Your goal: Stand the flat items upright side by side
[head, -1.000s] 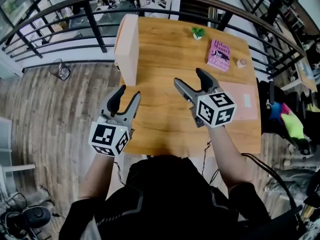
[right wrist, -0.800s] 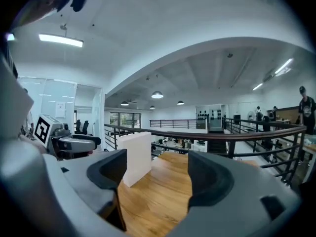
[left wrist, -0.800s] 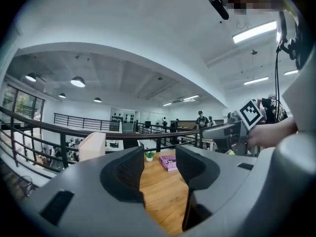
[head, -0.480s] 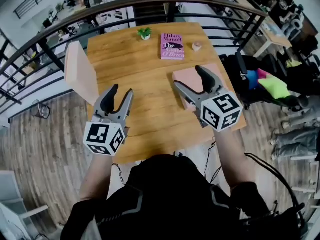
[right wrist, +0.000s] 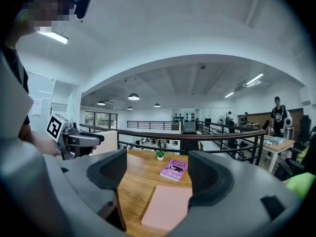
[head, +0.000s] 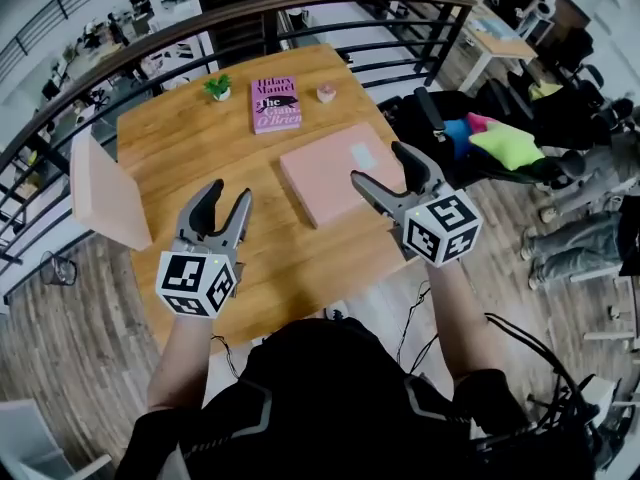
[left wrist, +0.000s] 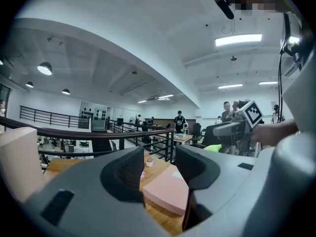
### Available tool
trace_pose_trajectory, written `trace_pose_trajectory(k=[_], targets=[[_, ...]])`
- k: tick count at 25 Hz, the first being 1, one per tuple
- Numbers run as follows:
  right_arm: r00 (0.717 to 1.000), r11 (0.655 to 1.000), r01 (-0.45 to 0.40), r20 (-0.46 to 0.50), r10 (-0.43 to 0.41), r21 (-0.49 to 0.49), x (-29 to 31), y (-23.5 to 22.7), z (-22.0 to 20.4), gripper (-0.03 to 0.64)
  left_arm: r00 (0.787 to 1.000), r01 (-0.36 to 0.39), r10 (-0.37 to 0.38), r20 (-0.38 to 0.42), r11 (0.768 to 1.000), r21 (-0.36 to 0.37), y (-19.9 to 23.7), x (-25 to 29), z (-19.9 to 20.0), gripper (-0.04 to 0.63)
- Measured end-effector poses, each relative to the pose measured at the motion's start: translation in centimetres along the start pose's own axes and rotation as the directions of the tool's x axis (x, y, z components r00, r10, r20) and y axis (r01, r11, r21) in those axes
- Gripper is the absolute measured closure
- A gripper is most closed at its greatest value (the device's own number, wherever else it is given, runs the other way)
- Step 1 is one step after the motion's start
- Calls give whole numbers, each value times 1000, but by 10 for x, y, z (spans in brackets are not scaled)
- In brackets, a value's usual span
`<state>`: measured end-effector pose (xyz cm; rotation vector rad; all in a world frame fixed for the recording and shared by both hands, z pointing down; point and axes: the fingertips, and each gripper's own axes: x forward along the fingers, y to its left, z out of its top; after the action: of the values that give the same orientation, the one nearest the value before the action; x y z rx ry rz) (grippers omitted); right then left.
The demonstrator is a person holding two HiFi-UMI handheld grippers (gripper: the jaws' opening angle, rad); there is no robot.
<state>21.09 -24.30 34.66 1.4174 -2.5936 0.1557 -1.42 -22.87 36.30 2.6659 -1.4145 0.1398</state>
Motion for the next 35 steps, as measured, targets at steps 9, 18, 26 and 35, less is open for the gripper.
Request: trace_pose_trajectory(k=[9, 18, 26, 35], targets=[[995, 995, 87, -54, -84, 44, -38, -103, -37, 225, 995, 49, -51, -83, 999, -23, -51, 78, -25, 377], [981, 992, 47, -190, -24, 117, -20, -187, -135, 225, 950, -5, -11, -313, 999, -48, -71, 125, -115, 337], [924, 980, -153, -332, 188, 126, 9, -212, -231, 225, 855, -60, 31, -517, 997, -40, -82, 137, -208, 319], [794, 961, -263, -547, 265, 85, 30, -222, -332, 225, 753, -26, 0, -658, 999, -30, -101, 146, -283, 304]])
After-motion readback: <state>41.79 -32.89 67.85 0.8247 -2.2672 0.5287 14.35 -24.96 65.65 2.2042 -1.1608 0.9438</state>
